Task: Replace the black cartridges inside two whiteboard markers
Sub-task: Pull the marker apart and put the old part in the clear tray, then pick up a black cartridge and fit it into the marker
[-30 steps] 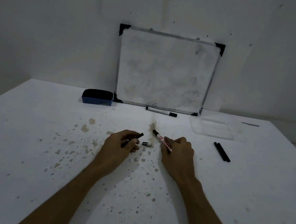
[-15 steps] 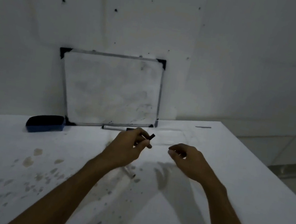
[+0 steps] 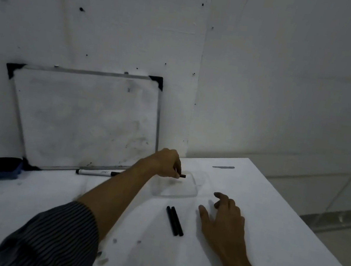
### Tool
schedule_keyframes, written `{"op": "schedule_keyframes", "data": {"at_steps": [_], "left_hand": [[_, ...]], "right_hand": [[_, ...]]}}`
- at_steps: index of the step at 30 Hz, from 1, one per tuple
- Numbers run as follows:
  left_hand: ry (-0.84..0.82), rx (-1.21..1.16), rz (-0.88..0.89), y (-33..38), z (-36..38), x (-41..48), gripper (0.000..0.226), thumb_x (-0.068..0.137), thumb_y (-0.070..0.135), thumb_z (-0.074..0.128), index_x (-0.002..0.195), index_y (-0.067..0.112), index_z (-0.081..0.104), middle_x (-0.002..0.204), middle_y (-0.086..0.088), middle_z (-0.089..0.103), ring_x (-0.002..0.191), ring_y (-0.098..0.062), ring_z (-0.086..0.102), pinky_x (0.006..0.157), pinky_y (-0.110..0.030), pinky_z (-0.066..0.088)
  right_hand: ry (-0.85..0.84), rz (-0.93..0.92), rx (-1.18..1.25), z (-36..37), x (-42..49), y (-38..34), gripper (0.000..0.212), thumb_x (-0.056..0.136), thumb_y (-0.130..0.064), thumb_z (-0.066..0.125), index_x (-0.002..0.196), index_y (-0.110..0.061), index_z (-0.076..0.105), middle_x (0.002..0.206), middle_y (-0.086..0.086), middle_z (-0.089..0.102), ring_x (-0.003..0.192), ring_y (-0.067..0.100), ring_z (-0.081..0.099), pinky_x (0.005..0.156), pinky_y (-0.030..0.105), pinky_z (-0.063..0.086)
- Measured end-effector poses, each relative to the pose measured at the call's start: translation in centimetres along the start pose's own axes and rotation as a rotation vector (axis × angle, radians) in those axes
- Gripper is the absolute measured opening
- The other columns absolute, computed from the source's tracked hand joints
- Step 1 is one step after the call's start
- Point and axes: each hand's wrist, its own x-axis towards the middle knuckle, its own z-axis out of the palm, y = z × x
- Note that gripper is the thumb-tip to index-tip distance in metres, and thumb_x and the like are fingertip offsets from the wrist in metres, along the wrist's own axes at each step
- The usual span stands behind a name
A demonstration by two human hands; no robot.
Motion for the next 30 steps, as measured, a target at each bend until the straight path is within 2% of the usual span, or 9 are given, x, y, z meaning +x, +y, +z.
{"op": "schedule_keyframes", "data": {"at_steps": [4, 9, 12, 14, 16, 18, 23, 27, 30], "left_hand": [[-0.011, 0.003, -0.035, -0.5, 1.6, 1.1, 0.026, 0.085, 0.015, 0.083, 0.110, 0.011, 0.082, 0.110, -0.009, 0.080, 0.099, -0.020, 0.074, 0.092, -0.034, 0.060], [0.031, -0.024, -0.032, -0.6, 1.2, 0.9, 0.035, 0.085, 0.016, 0.084, 0.118, 0.006, 0.078, 0.116, -0.011, 0.079, 0.104, -0.021, 0.074, 0.095, -0.031, 0.059], [0.089, -0.070, 0.016, -0.5, 0.0, -0.7, 0.033, 0.089, 0.015, 0.080, 0.121, 0.006, 0.076, 0.118, -0.011, 0.078, 0.104, -0.019, 0.073, 0.092, -0.025, 0.057], [0.155, -0.110, 0.064, -0.4, -0.8, -2.6, 0.026, 0.092, 0.014, 0.078, 0.117, 0.010, 0.078, 0.113, -0.008, 0.079, 0.094, -0.012, 0.073, 0.086, -0.021, 0.056], [0.224, -0.164, 0.113, -0.5, -1.4, -5.3, 0.021, 0.093, 0.020, 0.076, 0.114, 0.017, 0.079, 0.108, 0.000, 0.080, 0.083, 0.000, 0.068, 0.080, -0.017, 0.056], [0.245, -0.229, 0.135, -1.2, -1.6, -8.6, 0.020, 0.095, 0.029, 0.074, 0.113, 0.024, 0.079, 0.104, 0.008, 0.078, 0.084, 0.007, 0.066, 0.076, -0.012, 0.052], [0.231, -0.177, 0.160, -5.3, 0.6, -18.0, 0.021, 0.097, 0.042, 0.067, 0.112, 0.032, 0.077, 0.107, 0.018, 0.072, 0.094, 0.007, 0.064, 0.081, -0.009, 0.049], [0.140, -0.076, 0.133, -9.1, 3.0, -23.8, 0.054, 0.093, 0.073, 0.045, 0.128, 0.040, 0.069, 0.132, 0.023, 0.057, 0.121, 0.005, 0.044, 0.104, -0.026, 0.034], [0.162, 0.044, 0.260, -10.9, 4.9, -25.8, 0.046, 0.091, 0.059, 0.057, 0.131, 0.039, 0.067, 0.140, 0.019, 0.057, 0.136, 0.001, 0.037, 0.114, -0.030, 0.025]], "right_hand": [[-0.003, -0.019, -0.055, 0.3, 0.1, 0.2, 0.061, 0.089, -0.054, 0.065, 0.138, -0.021, 0.052, 0.125, 0.002, 0.062, 0.118, 0.025, 0.057, 0.101, 0.042, 0.043], [-0.019, -0.015, -0.072, -0.2, -0.2, -0.2, 0.064, 0.089, -0.056, 0.064, 0.141, -0.022, 0.049, 0.124, 0.002, 0.061, 0.118, 0.025, 0.055, 0.100, 0.042, 0.041], [-0.051, -0.014, -0.046, -0.6, -0.4, -0.7, 0.055, 0.092, -0.050, 0.063, 0.138, -0.025, 0.050, 0.122, -0.002, 0.061, 0.117, 0.022, 0.056, 0.100, 0.041, 0.038], [-0.107, -0.029, 0.029, -0.9, -0.6, -1.3, 0.040, 0.097, -0.041, 0.061, 0.133, -0.026, 0.054, 0.121, -0.002, 0.062, 0.111, 0.020, 0.061, 0.099, 0.039, 0.040], [-0.178, -0.081, 0.142, -1.0, -1.0, -2.2, 0.026, 0.103, -0.028, 0.053, 0.129, -0.025, 0.057, 0.123, 0.003, 0.059, 0.093, 0.013, 0.065, 0.089, 0.023, 0.048], [-0.245, -0.137, 0.193, -0.8, -1.6, -2.9, 0.024, 0.106, -0.023, 0.048, 0.127, -0.026, 0.059, 0.123, 0.004, 0.054, 0.079, 0.002, 0.061, 0.071, 0.009, 0.046], [-0.265, -0.196, 0.087, 0.1, -3.8, -3.8, 0.032, 0.086, -0.056, 0.069, 0.108, -0.035, 0.059, 0.110, -0.006, 0.050, 0.083, 0.005, 0.056, 0.069, 0.023, 0.043], [-0.198, -0.222, 0.054, 0.2, -4.9, -4.6, 0.030, 0.080, -0.056, 0.076, 0.095, -0.034, 0.061, 0.110, -0.002, 0.050, 0.092, 0.021, 0.066, 0.080, 0.036, 0.057], [-0.141, -0.232, 0.000, 0.3, -5.5, -5.3, 0.029, 0.082, -0.048, 0.078, 0.097, -0.027, 0.066, 0.110, 0.002, 0.053, 0.084, 0.026, 0.069, 0.074, 0.038, 0.058]]}}
